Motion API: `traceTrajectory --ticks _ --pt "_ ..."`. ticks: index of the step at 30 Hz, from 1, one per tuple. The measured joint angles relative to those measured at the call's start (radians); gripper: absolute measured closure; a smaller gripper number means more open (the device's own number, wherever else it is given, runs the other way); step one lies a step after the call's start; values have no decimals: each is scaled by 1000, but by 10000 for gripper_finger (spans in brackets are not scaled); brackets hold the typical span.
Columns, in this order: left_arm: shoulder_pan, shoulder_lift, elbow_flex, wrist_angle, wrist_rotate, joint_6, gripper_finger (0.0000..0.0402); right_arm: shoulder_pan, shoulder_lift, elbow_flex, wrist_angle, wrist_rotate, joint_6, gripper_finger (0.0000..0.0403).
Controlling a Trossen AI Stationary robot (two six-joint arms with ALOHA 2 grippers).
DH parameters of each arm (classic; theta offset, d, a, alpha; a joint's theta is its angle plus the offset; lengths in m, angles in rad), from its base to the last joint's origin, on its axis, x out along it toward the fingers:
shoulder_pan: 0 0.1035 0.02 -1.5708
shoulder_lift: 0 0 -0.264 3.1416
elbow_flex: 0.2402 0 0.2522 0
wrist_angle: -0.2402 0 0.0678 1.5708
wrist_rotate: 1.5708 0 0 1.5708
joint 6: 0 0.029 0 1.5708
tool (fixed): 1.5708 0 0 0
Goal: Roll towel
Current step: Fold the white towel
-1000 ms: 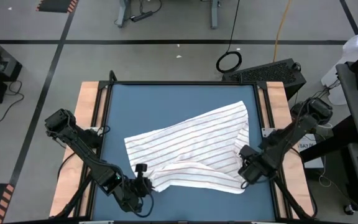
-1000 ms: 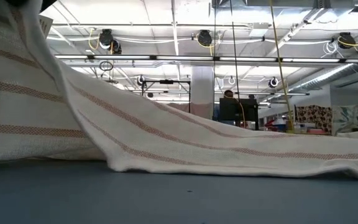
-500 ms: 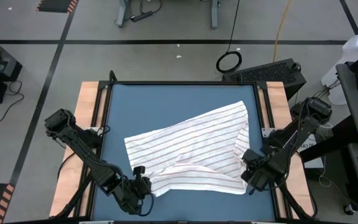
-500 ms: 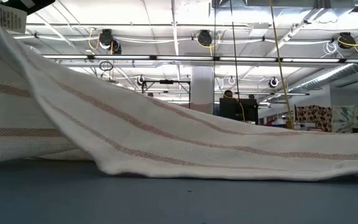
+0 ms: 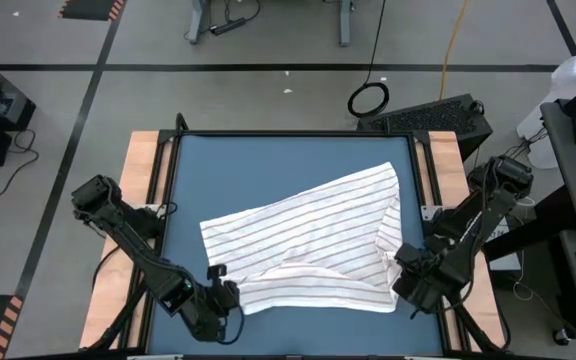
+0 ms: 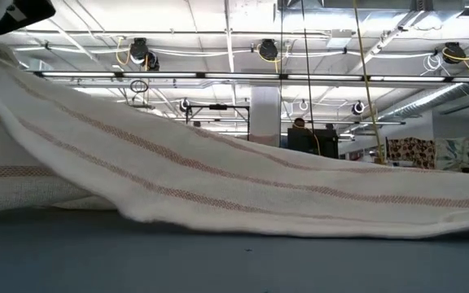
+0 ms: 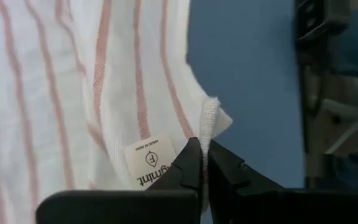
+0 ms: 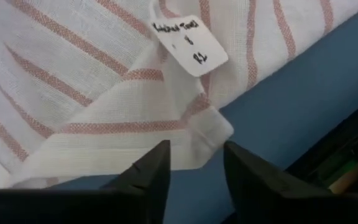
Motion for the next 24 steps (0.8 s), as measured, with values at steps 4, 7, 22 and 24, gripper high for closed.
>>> traceTrajectory --ticks 4,7,22,24 --pt "-2 0 0 51 -12 0 391 16 0 45 3 90 9 239" --pt "-2 0 0 76 -42 7 391 23 0 87 20 216 -21 236" --pt "5 0 1 203 -87 114 391 -60 67 115 655 644 -650 236" --pt "10 0 1 204 -87 113 391 -90 91 115 762 643 -746 236"
